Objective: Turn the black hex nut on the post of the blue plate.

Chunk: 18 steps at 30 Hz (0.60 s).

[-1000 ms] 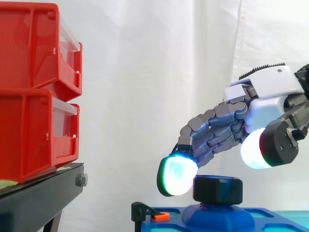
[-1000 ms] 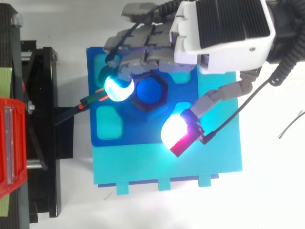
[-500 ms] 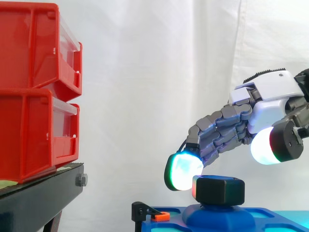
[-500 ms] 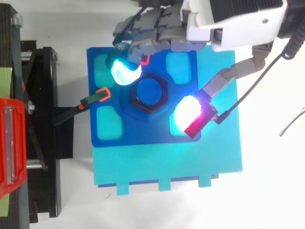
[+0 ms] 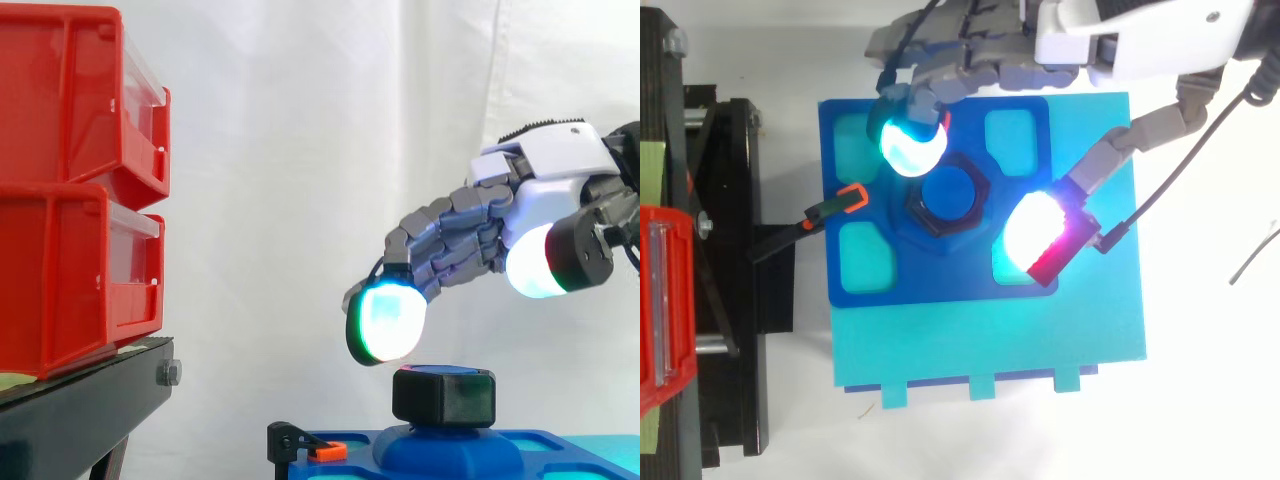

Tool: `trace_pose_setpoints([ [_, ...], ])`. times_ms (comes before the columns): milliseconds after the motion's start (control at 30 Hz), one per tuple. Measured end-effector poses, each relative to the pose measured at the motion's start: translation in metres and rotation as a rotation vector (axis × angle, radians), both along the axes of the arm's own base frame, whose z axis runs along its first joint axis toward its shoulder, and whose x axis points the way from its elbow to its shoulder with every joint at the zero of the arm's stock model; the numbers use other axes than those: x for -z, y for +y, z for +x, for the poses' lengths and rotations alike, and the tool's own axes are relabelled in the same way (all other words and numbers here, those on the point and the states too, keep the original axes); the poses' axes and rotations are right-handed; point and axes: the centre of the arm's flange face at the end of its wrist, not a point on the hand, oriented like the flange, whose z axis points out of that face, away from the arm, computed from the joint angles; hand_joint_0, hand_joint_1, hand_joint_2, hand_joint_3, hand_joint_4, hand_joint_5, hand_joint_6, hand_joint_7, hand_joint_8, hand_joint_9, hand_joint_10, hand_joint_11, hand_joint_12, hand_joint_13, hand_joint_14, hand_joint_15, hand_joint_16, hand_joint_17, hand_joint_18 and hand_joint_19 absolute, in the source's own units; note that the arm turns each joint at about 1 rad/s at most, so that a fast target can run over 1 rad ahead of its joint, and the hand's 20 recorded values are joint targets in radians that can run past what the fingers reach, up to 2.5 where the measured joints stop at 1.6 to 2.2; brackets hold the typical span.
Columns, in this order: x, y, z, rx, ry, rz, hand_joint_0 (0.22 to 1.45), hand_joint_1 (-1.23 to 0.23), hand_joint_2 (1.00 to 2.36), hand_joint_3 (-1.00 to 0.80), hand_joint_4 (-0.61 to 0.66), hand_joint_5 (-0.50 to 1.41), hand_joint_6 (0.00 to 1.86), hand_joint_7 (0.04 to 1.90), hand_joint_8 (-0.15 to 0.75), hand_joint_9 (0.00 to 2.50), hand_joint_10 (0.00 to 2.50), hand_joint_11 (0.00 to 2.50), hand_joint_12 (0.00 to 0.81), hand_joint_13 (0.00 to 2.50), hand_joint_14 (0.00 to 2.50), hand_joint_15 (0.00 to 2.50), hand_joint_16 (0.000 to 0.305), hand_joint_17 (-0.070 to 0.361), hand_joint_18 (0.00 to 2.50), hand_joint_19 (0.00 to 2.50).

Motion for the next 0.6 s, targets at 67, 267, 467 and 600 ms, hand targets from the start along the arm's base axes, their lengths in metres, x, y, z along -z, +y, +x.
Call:
trace_pose_setpoints([
  [67,-0.001,0.004,0.002,0.007,-0.004,-0.003,0.42,-0.55,1.0,-0.5,0.26,-0.21,0.5,0.87,0.325,0.26,0.0,0.0,0.412,0.24,0.0,0.0,0.055,0.124,0.15,0.0],
  [267,-0.003,0.034,0.014,0.03,-0.022,-0.013,0.42,-0.56,1.0,-0.5,0.27,-0.21,0.5,0.87,0.324,0.26,0.0,0.0,0.412,0.24,0.0,0.0,0.055,0.123,0.15,0.0],
  [467,0.001,0.061,0.019,0.052,-0.016,-0.025,0.42,-0.55,1.0,-0.5,0.28,-0.2,0.5,0.86,0.325,0.26,0.0,0.0,0.413,0.23,0.0,0.0,0.055,0.123,0.15,0.0],
  [600,0.007,0.073,0.019,0.053,-0.004,-0.028,0.42,-0.55,1.0,-0.5,0.29,-0.19,0.5,0.87,0.324,0.26,0.0,0.0,0.411,0.23,0.0,0.0,0.055,0.123,0.15,0.0],
])
